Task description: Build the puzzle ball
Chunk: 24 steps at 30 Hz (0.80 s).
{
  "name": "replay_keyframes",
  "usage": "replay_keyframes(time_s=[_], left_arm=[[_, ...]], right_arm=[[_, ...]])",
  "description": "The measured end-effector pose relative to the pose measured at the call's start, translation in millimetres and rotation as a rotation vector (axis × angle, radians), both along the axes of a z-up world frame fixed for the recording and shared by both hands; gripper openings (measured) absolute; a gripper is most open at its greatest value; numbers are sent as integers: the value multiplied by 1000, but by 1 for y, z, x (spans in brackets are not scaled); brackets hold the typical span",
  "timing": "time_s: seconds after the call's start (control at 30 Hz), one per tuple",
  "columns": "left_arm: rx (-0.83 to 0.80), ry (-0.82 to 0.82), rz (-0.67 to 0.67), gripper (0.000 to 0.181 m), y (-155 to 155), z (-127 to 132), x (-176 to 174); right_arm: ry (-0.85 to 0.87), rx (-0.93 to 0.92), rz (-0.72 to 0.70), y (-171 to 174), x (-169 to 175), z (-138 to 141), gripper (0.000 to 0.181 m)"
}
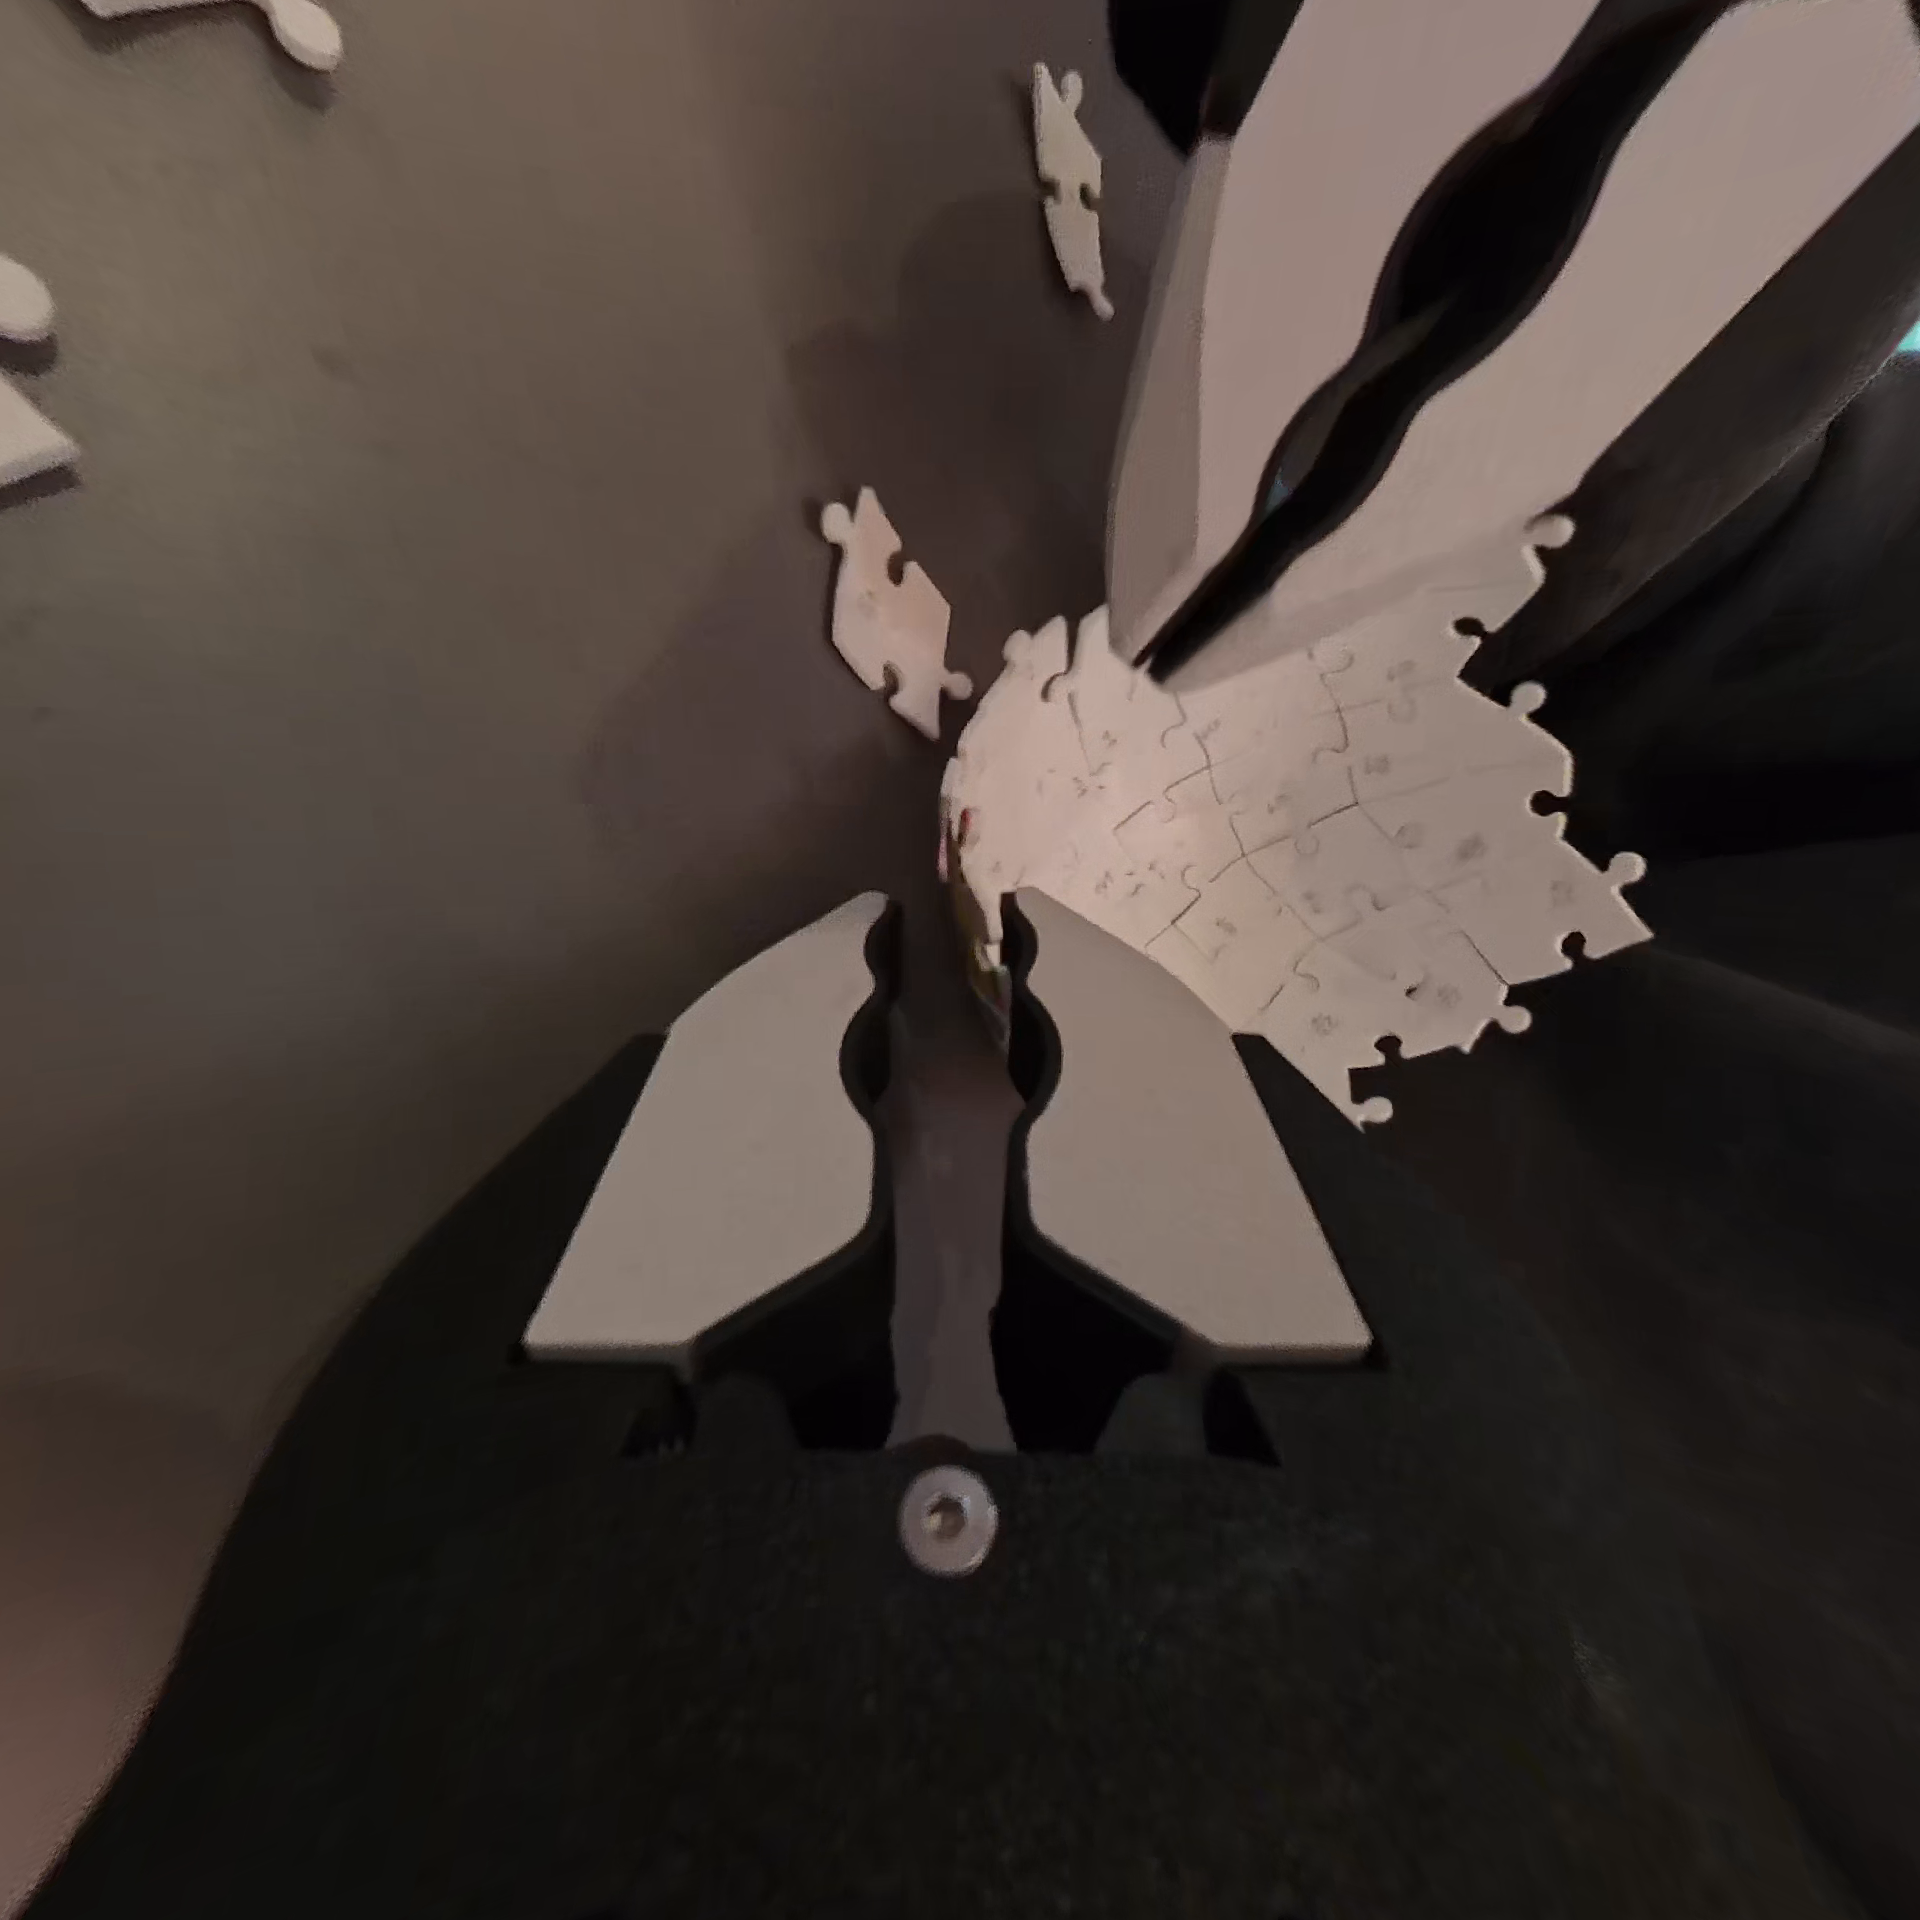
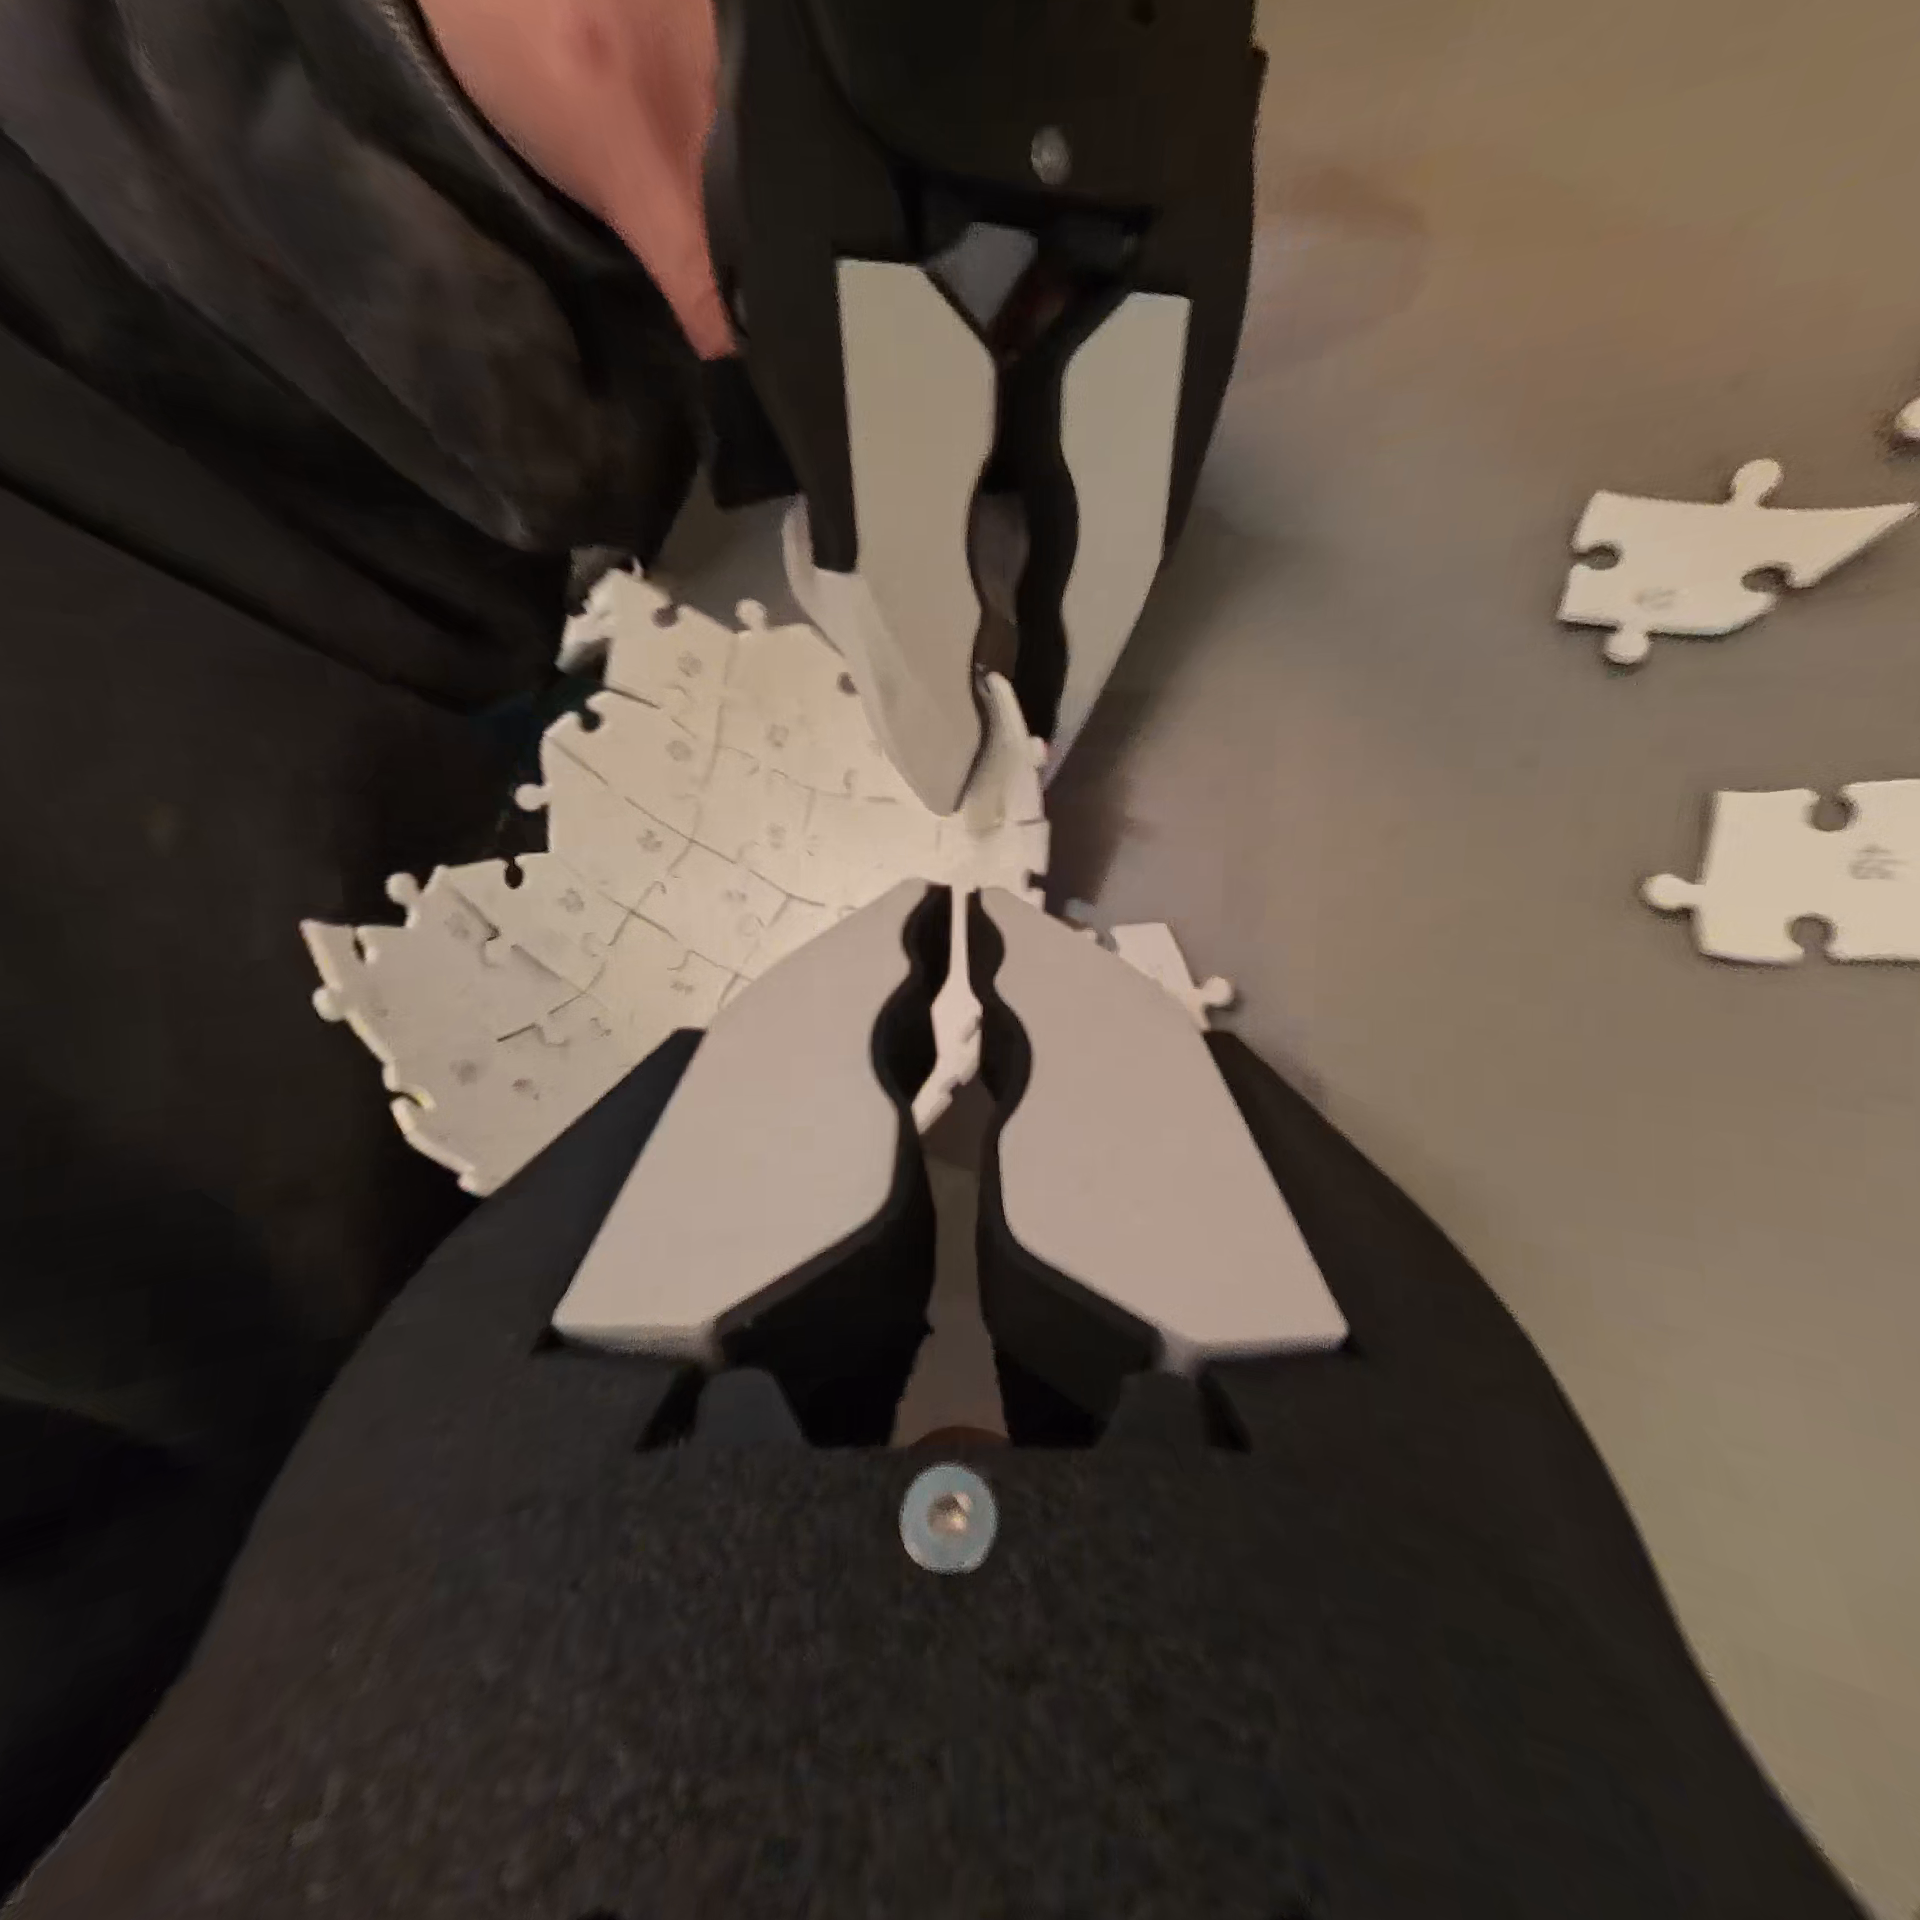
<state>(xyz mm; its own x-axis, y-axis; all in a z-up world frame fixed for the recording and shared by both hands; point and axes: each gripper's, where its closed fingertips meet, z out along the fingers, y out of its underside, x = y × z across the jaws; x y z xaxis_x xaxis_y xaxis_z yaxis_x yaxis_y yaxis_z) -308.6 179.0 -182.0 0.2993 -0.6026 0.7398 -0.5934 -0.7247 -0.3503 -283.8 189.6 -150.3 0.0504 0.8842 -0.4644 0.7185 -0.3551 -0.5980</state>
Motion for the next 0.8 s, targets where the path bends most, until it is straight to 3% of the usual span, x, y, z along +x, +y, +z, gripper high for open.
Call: replay_keyframes(time_s=[0.03,0.1,0.2,0.37,0.57,0.67,0.8], left_arm=[[1,-8,10,14,-2,1,1],[7,-26,48,6,-4,3,1],[10,-63,119,6,-11,7,1],[-20,-157,168,4,-31,15,15],[-99,-326,116,2,-54,41,51],[-147,-426,115,2,-61,56,68],[-120,-460,128,2,-64,60,84]], right_arm=[[-19,6,-6,4,3,4,1],[19,31,-63,10,13,20,1],[83,99,-281,24,39,37,10],[225,106,-530,-4,87,49,22],[310,-28,-625,-46,111,18,24],[463,41,-679,-52,115,35,24],[541,64,-707,-67,120,56,23]])
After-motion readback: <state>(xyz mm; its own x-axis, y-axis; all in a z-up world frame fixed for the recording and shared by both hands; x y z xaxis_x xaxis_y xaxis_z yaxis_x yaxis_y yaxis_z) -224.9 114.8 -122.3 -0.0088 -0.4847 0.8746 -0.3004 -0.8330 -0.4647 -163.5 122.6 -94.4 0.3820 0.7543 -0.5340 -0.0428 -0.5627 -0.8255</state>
